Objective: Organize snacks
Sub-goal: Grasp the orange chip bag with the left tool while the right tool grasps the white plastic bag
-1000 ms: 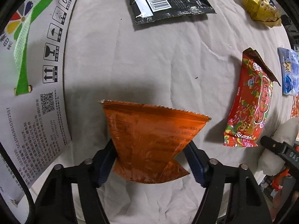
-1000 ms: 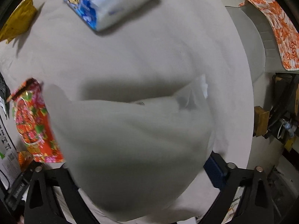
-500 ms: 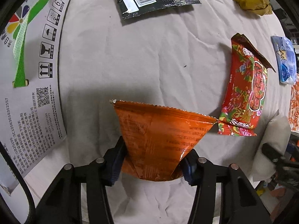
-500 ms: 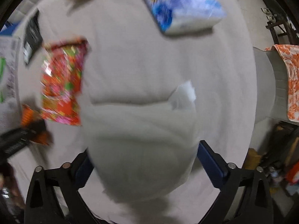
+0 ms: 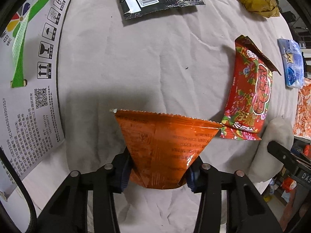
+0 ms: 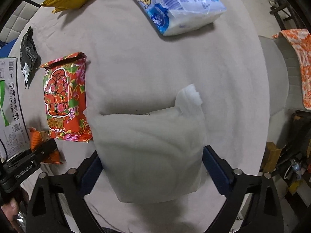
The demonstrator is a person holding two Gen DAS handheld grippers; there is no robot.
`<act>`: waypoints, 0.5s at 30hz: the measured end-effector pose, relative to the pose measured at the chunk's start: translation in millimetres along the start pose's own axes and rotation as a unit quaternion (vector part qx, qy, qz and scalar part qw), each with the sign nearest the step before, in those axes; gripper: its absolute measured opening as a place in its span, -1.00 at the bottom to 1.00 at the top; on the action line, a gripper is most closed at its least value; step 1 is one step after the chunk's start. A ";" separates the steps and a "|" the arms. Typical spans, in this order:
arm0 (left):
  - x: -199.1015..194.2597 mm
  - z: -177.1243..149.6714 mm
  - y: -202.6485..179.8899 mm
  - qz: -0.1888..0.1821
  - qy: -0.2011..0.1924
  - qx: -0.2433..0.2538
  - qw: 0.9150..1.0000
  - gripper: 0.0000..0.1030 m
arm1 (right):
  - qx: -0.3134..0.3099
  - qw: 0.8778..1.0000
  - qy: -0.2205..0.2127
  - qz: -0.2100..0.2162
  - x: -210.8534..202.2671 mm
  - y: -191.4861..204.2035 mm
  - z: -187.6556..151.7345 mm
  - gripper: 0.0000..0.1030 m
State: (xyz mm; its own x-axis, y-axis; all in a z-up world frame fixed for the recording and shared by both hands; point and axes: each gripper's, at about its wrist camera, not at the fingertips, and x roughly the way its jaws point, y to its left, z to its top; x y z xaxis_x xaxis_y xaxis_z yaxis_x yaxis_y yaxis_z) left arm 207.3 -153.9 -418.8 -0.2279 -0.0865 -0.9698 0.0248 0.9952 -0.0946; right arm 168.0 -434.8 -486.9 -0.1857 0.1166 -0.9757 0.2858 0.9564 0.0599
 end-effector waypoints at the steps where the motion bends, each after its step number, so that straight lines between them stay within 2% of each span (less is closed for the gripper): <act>1: -4.4 -1.7 5.1 -0.002 0.000 0.000 1.000 -0.20 | -0.004 1.000 -0.004 -0.004 -9.4 11.2 -1.9 0.75; 7: -15.2 -12.7 6.0 -0.005 -0.011 0.001 1.000 -0.24 | -0.022 0.999 -0.022 -0.021 -32.8 27.8 -16.1 0.48; 12: -32.8 -25.4 4.4 -0.011 -0.031 0.005 0.999 -0.25 | -0.022 0.999 -0.035 -0.015 -53.2 22.7 -27.8 0.41; 15: -46.4 -33.7 3.0 -0.002 -0.050 0.020 0.999 -0.25 | -0.024 0.998 -0.050 -0.014 -76.0 2.8 -24.6 0.40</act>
State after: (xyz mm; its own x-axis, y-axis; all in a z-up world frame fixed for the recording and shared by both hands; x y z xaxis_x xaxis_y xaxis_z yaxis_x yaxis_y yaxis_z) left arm 185.1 -145.4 -366.5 -0.1290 -0.0967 -0.9869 0.0626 0.9925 -0.1054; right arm 159.8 -434.3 -407.3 -0.0983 0.0640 -0.9931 0.2355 0.9711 0.0393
